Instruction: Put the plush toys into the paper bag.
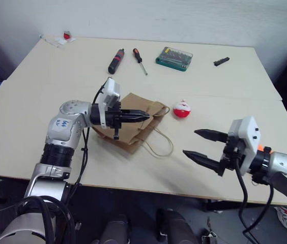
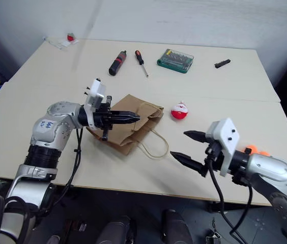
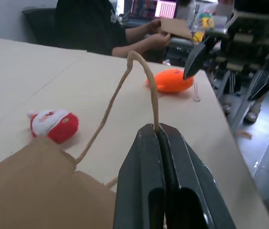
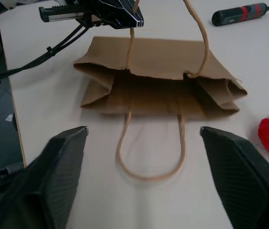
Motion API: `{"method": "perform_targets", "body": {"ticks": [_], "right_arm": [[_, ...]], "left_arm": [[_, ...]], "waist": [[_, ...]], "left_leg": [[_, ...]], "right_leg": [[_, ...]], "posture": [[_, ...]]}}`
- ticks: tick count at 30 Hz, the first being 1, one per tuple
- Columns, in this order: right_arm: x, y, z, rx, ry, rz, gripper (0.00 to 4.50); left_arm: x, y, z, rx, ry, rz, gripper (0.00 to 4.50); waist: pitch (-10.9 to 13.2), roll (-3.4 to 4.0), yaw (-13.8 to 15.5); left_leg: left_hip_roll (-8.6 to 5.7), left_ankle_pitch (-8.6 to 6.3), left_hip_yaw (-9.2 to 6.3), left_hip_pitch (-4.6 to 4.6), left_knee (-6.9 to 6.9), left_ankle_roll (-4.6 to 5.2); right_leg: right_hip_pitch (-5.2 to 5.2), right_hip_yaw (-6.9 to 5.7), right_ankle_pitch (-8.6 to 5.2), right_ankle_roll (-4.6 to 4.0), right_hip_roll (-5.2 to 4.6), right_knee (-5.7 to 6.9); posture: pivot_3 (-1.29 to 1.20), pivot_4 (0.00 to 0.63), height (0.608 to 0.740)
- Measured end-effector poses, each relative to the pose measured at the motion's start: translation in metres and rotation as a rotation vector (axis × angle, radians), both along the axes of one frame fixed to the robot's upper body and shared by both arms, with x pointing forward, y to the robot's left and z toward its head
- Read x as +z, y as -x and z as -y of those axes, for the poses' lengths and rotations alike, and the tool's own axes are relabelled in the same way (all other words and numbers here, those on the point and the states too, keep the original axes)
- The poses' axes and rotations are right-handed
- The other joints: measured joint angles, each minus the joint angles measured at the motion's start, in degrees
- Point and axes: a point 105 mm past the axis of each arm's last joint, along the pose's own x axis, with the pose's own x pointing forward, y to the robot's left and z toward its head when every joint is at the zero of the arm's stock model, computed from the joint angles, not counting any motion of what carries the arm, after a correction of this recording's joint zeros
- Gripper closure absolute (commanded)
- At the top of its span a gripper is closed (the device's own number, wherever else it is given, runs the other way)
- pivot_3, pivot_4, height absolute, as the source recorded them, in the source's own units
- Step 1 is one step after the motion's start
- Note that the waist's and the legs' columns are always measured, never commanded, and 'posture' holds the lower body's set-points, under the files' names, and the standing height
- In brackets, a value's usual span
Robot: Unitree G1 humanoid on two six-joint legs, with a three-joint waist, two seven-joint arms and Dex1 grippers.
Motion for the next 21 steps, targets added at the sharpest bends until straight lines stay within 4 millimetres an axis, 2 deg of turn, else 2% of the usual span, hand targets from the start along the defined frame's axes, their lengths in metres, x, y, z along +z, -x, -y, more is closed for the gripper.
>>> {"method": "perform_targets", "body": {"ticks": [7,8,15,21], "right_arm": [[-0.004,-0.037,-0.038,0.072,-0.025,0.024,4.25],[-0.008,-0.04,-0.042,0.084,-0.015,0.019,4.47],[-0.045,-0.077,-0.078,0.147,0.076,-0.007,4.47],[-0.053,-0.101,-0.103,0.166,0.101,0.018,4.47]], "left_arm": [[0.007,0.004,-0.004,0.023,0.007,0.005,4.5],[0.01,0.005,-0.004,0.024,0.012,0.012,4.5],[0.019,0.015,-0.013,0.046,0.011,0.064,4.5],[0.015,0.019,-0.017,0.086,0.0,0.074,4.5]], "waist": [[0.0,0.0,-0.8],[0.0,0.0,-0.7],[0.0,0.0,-0.8],[0.0,0.01,-1.0]], "left_leg": [[-0.01,0.02,0.0,-0.13,-0.01,-0.03],[-0.01,0.02,0.0,-0.19,-0.01,-0.03],[-0.03,0.02,0.07,-0.28,0.0,-0.03],[-0.03,0.05,0.09,-0.31,0.02,-0.08]], "right_leg": [[-0.17,0.01,0.0,-0.01,0.01,0.08],[-0.23,0.0,0.0,-0.01,0.01,0.1],[-0.38,0.05,0.0,0.0,0.0,0.3],[-0.49,0.08,0.0,-0.01,0.0,0.45]], "posture": [[0.0,0.15,0.74],[0.0,0.15,0.74],[0.0,0.15,0.74],[0.0,0.15,0.74]]}}
